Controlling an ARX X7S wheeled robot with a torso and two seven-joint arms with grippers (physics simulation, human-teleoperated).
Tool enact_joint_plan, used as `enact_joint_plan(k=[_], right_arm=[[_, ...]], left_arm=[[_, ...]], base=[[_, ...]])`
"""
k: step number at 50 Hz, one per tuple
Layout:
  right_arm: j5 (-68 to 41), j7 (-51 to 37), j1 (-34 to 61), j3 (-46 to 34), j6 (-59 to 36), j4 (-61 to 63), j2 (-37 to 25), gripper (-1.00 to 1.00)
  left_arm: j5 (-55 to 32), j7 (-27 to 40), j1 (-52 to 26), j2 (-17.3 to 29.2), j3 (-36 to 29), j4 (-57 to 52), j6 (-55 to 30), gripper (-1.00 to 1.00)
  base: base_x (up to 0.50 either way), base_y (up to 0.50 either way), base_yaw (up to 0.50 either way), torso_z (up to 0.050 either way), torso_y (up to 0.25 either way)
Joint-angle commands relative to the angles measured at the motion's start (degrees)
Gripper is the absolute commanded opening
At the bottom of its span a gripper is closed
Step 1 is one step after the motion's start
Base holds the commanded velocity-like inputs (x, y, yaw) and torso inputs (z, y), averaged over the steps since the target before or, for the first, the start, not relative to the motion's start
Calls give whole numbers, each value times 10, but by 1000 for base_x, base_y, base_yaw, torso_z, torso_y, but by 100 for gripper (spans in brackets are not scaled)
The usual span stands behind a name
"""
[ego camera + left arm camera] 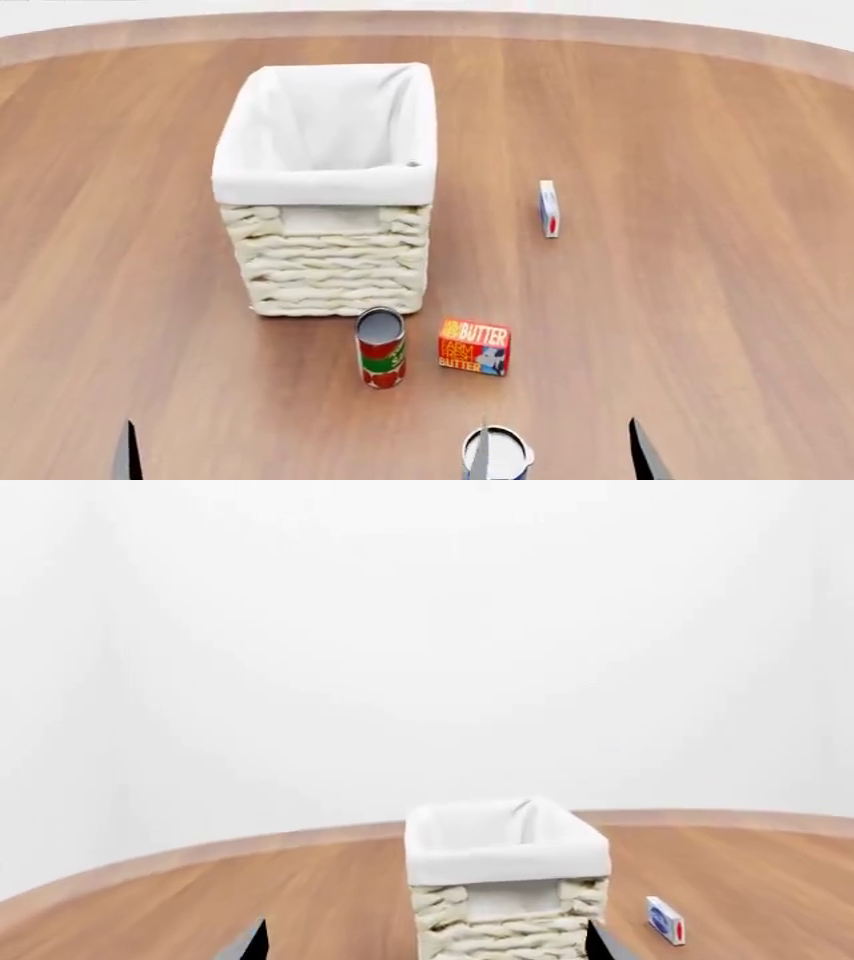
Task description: Pick up the alphabet soup and put it in the basket.
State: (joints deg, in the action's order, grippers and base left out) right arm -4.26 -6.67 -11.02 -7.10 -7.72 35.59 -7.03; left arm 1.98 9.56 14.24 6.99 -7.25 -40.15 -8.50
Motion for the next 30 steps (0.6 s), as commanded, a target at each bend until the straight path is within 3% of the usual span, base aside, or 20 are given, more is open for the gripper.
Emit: enact_joint_plan(k=[1,30], right_arm=[[-4,-11,-1,-6,-7,13,-9,100],[-16,-28,2,-15,-2,2,-23,100]], left_arm=[[-1,11,5,8,-7,-12,-3,100],[-2,34,1,23,-18,-7,-4,100]], base=[[500,0,0,0,0],[500,0,0,0,0]])
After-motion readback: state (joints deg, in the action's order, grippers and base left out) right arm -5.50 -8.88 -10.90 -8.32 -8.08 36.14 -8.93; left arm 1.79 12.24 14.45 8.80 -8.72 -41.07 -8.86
